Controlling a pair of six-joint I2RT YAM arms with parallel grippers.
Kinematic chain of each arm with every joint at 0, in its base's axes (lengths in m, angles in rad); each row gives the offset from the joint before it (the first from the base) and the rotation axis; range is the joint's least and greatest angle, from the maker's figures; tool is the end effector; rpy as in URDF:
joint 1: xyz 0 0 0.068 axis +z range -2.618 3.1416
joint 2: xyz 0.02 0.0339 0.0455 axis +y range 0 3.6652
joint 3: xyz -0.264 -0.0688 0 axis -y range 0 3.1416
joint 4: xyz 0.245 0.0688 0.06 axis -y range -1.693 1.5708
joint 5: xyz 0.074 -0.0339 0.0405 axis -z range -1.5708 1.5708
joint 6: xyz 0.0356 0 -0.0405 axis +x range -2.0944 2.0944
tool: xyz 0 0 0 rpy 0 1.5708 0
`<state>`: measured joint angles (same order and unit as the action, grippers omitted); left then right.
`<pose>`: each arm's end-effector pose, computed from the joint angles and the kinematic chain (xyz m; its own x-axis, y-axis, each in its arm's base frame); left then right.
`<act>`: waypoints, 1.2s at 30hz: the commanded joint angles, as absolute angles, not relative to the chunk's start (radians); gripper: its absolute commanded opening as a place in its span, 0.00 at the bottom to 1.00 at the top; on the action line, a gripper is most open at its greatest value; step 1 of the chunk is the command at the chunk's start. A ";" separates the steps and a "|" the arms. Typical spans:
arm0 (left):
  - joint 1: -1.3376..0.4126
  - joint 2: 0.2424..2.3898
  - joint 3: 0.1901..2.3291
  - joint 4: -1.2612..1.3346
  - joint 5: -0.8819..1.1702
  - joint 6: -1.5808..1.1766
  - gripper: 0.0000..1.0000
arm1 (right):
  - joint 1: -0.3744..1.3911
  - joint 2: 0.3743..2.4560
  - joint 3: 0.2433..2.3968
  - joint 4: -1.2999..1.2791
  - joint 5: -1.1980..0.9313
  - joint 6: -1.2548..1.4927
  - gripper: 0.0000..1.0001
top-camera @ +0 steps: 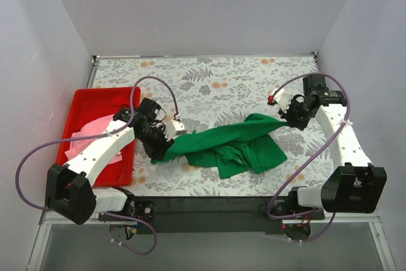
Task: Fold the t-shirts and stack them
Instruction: Flatten the tshirt out
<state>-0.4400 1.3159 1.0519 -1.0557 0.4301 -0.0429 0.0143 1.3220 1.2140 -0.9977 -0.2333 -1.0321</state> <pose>0.2036 -0.1123 0.2599 -0.8962 0.3788 -0.2309 0.4429 0.7952 -0.4142 0.2536 0.0119 0.3055 -0.3575 -0.8403 -0.4075 -0.8274 0.4873 -0.2790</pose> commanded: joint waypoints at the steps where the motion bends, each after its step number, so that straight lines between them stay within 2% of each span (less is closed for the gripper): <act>1: -0.411 1.234 0.933 -1.221 0.319 0.146 0.24 | 0.009 1.272 1.125 -1.132 -0.175 -1.150 0.01; 2: -0.408 1.180 0.934 -1.212 0.321 0.140 0.51 | 0.009 1.258 1.108 -1.134 -0.163 -1.154 0.01; 3: -0.405 1.160 0.958 -1.198 0.330 0.105 0.59 | 0.009 1.252 1.088 -1.131 -0.158 -1.158 0.01; 4: -0.403 1.152 0.972 -1.186 0.339 0.074 0.66 | 0.009 1.252 1.075 -1.132 -0.153 -1.160 0.01; 7: -0.346 1.216 1.038 -1.117 0.360 -0.043 0.72 | 0.009 1.264 1.063 -1.134 -0.155 -1.149 0.01; 10: -0.235 1.320 1.097 -1.033 0.405 -0.150 0.70 | 0.009 1.273 1.057 -1.134 -0.156 -1.144 0.01; 13: -0.224 1.437 1.132 -0.967 0.373 -0.276 0.57 | 0.011 1.273 1.054 -1.134 -0.172 -1.140 0.01; 19: -0.224 1.661 1.177 -0.953 0.442 -0.408 0.53 | 0.011 1.273 1.055 -1.140 -0.170 -1.127 0.01; 24: -0.224 1.726 1.183 -0.922 0.442 -0.483 0.53 | 0.009 1.258 1.051 -1.140 -0.164 -1.135 0.01; 28: -0.224 1.764 1.175 -0.888 0.445 -0.521 0.48 | 0.011 1.264 1.048 -1.141 -0.167 -1.131 0.01; 33: -0.235 1.782 1.161 -0.838 0.416 -0.555 0.36 | 0.011 1.269 1.054 -1.143 -0.169 -1.126 0.01; 36: -0.258 1.776 1.128 -0.812 0.358 -0.568 0.34 | 0.011 1.272 1.054 -1.141 -0.161 -1.129 0.01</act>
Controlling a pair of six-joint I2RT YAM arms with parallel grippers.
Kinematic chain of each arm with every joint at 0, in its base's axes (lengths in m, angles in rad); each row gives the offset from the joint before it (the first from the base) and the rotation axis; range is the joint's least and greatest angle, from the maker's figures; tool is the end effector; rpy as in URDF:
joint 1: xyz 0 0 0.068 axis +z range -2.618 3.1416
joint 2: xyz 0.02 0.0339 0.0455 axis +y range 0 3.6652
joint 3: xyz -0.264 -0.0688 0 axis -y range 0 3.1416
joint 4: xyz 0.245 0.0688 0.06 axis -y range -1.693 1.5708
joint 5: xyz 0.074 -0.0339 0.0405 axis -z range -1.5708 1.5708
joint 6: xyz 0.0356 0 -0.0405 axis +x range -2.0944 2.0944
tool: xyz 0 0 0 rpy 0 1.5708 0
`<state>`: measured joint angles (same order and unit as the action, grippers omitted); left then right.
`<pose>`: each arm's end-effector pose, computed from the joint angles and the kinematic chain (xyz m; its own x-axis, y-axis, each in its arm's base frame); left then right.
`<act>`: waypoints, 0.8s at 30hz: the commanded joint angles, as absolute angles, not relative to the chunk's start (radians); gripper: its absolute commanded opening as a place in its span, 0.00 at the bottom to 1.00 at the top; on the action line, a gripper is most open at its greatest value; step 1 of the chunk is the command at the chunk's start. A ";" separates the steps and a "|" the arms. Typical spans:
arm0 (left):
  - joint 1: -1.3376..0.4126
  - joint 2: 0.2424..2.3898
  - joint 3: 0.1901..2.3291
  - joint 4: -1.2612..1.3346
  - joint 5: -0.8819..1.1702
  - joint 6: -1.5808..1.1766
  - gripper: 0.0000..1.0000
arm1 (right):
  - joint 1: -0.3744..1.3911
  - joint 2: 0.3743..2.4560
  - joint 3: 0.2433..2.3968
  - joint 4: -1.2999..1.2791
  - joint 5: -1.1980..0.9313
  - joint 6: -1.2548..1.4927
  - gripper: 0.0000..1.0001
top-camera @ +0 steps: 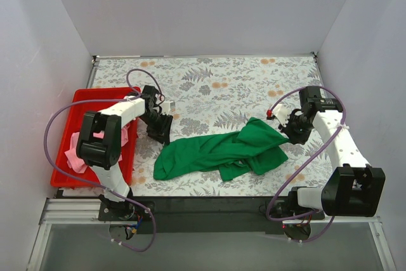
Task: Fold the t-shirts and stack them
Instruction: Flatten the tshirt out
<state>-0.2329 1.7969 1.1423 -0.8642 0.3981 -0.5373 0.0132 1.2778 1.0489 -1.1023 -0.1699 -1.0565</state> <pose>0.3039 -0.0863 0.1625 -0.9537 -0.2587 0.1535 -0.2977 0.8845 -0.3592 0.2218 0.0089 0.2631 -0.4316 -0.8639 -0.2597 -0.8718 0.4734 -0.1258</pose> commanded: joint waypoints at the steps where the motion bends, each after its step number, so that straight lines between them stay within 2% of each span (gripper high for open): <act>1: -0.273 1.776 1.111 -0.793 0.347 -0.578 0.34 | 0.011 1.275 1.055 -1.143 -0.160 -1.129 0.01; 6: -0.313 1.789 1.062 -0.755 0.266 -0.604 0.32 | 0.009 1.278 1.055 -1.143 -0.158 -1.129 0.01; 7: -0.316 1.792 1.054 -0.749 0.256 -0.607 0.29 | 0.011 1.279 1.055 -1.143 -0.155 -1.129 0.01; 8: -0.318 1.792 1.045 -0.744 0.250 -0.614 0.24 | 0.009 1.281 1.057 -1.141 -0.153 -1.129 0.01; 11: -0.318 1.767 1.063 -0.733 0.210 -0.620 0.00 | 0.009 1.281 1.060 -1.143 -0.155 -1.131 0.01; 19: -0.302 1.717 1.320 -0.752 0.126 -0.568 0.00 | 0.011 1.313 1.103 -1.143 -0.173 -1.117 0.01; 24: -0.302 1.729 1.338 -0.726 0.100 -0.540 0.00 | 0.011 1.331 1.140 -1.141 -0.189 -1.103 0.01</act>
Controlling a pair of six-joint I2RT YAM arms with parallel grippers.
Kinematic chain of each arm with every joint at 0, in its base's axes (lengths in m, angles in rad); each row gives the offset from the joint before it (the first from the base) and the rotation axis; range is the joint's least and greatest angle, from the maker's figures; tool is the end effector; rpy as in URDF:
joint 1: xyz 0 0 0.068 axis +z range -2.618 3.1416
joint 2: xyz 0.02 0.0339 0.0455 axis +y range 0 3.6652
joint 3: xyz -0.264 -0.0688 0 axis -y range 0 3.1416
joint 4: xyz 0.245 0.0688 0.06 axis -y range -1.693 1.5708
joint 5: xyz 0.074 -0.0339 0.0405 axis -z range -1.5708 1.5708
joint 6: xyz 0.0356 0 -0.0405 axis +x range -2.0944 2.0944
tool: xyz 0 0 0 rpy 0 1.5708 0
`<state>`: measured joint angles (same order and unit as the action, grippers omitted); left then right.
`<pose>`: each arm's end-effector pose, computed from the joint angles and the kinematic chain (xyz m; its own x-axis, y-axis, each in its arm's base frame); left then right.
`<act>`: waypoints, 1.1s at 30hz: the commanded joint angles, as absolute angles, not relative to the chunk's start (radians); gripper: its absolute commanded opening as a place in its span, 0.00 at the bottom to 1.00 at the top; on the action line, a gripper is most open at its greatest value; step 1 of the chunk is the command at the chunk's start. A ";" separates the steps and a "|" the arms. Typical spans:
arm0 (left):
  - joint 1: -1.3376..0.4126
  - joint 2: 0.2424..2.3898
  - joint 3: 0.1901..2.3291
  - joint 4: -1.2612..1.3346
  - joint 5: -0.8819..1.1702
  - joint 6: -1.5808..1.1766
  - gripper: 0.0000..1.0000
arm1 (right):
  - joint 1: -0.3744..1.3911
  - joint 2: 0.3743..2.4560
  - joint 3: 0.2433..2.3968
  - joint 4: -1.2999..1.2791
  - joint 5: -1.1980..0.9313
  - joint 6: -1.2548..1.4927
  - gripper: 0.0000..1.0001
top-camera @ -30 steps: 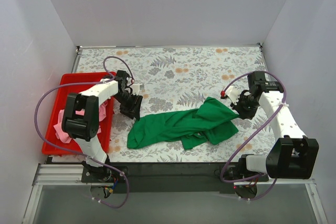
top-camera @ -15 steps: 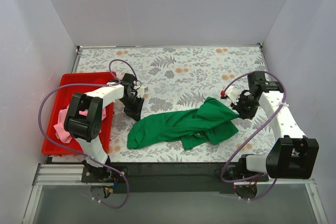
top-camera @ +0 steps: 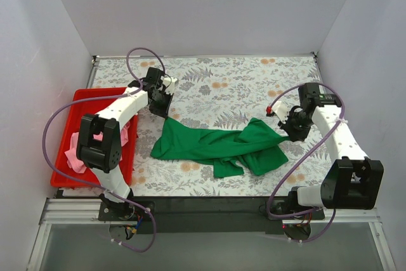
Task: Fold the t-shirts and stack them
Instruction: Flatten the tshirt out
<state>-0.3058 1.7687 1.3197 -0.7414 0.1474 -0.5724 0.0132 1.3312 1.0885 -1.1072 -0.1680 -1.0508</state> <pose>0.3410 -0.1131 0.2186 -0.9338 -0.2670 -0.2382 -0.1856 0.9305 -0.3157 0.2334 0.0090 0.2629 -0.4417 -0.8615 -0.2504 -0.8713 0.4784 -0.1091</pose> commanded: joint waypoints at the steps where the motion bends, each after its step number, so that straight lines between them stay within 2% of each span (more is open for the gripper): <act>1: -0.302 1.735 1.332 -0.713 0.092 -0.537 0.00 | 0.009 1.336 1.144 -1.141 -0.195 -1.101 0.01; 9: -0.299 1.802 1.324 -0.623 0.043 -0.546 0.00 | 0.009 1.376 1.178 -1.143 -0.222 -1.080 0.01; 19: -0.279 1.910 1.365 -0.612 0.078 -0.566 0.01 | 0.029 1.439 1.232 -1.154 -0.256 -1.020 0.01; 20: -0.278 1.907 1.370 -0.618 0.096 -0.568 0.03 | 0.035 1.445 1.236 -1.155 -0.256 -1.011 0.01; 24: -0.276 1.888 1.390 -0.653 0.126 -0.583 0.34 | 0.051 1.460 1.249 -1.160 -0.258 -0.994 0.01; 25: -0.276 1.884 1.391 -0.658 0.129 -0.591 0.39 | 0.052 1.463 1.252 -1.161 -0.261 -0.993 0.01; 28: -0.275 1.873 1.388 -0.670 0.137 -0.597 0.45 | 0.058 1.468 1.264 -1.164 -0.265 -0.986 0.01; 33: -0.275 1.871 1.367 -0.684 0.170 -0.620 0.46 | 0.064 1.470 1.267 -1.167 -0.262 -0.985 0.01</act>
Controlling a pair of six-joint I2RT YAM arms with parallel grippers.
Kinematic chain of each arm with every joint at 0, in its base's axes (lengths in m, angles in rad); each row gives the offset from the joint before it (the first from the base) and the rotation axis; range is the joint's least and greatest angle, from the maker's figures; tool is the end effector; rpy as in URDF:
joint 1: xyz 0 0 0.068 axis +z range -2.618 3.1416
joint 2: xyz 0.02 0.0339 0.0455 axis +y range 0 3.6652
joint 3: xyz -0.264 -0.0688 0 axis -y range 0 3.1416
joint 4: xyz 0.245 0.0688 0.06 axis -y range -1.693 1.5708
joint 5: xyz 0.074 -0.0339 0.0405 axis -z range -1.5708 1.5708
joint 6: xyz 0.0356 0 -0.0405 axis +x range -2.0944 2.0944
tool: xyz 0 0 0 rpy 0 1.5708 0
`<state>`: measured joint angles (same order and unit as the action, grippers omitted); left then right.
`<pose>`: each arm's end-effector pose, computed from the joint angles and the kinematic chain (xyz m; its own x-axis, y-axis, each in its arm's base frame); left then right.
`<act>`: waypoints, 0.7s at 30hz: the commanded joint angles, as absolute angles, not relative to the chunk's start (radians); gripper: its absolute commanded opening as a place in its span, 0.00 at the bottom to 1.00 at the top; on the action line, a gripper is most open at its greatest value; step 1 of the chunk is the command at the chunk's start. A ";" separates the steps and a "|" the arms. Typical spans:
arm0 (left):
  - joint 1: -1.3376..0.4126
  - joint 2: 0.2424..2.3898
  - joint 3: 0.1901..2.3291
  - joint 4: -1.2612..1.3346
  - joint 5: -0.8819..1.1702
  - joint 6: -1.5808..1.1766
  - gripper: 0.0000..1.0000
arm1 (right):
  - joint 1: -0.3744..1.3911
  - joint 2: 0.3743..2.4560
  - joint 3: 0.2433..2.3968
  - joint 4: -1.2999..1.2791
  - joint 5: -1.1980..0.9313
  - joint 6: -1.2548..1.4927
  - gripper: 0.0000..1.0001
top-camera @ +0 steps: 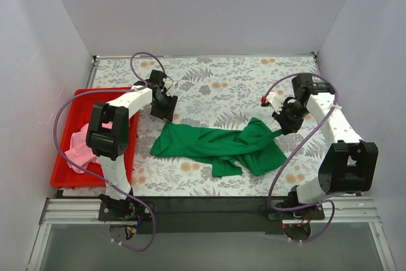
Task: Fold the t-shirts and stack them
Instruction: Flatten the tshirt out
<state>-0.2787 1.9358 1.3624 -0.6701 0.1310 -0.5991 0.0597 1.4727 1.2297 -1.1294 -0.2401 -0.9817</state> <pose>0.3715 -0.1111 0.1741 -0.9284 -0.3158 -0.1957 -0.2548 0.9245 -0.2834 0.2668 0.0244 0.2691 -0.4567 -0.8363 -0.3033 -0.8719 0.4885 -0.0343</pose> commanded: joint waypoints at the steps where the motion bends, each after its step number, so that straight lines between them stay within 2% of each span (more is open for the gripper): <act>1: -0.275 1.871 1.362 -0.687 0.172 -0.623 0.46 | 0.063 1.470 1.266 -1.167 -0.259 -0.985 0.01; 12: -0.276 1.914 1.279 -0.698 0.180 -0.666 0.47 | 0.063 1.477 1.262 -1.166 -0.250 -0.983 0.01; 16: -0.278 1.924 1.255 -0.689 0.192 -0.679 0.45 | 0.066 1.486 1.267 -1.166 -0.255 -0.977 0.01; 18: -0.284 1.921 1.252 -0.686 0.201 -0.686 0.40 | 0.064 1.488 1.270 -1.164 -0.256 -0.974 0.01; 21: -0.298 1.922 1.241 -0.673 0.187 -0.686 0.22 | 0.067 1.493 1.273 -1.164 -0.264 -0.969 0.01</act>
<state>-0.2783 1.9236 1.2900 -0.6483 0.1787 -0.6735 0.0612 1.4872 1.2304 -1.1328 -0.2394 -0.9684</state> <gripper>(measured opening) 0.259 0.024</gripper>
